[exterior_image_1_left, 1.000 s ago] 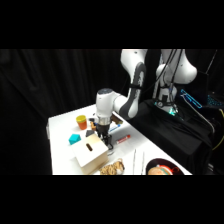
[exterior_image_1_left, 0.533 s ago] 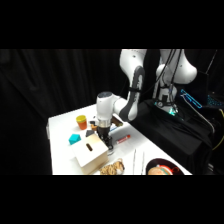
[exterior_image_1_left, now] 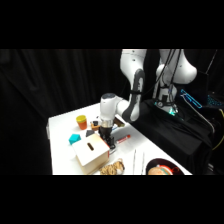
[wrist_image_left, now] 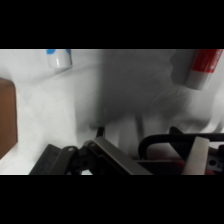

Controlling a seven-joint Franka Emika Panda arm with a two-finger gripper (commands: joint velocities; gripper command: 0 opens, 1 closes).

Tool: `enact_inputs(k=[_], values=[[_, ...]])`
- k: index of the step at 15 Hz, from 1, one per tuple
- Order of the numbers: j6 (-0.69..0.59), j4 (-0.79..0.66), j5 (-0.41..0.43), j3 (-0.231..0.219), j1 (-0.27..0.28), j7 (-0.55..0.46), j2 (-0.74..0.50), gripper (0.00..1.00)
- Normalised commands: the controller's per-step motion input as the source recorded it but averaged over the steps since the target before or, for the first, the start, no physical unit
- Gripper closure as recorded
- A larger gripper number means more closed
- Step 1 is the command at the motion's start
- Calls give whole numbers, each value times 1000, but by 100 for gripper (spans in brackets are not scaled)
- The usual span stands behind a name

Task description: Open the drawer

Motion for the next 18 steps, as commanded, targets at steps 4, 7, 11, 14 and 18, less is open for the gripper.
enact_inputs(k=[4,7,11,14,18], values=[[319,-465,10,-61,15,-49,-179,0],[239,-498,7,-71,18,-37,-240,0],[144,-443,5,-77,35,-37,-247,0],[108,-399,6,-92,59,-38,-235,0],[110,-377,5,-110,84,-44,-213,0]])
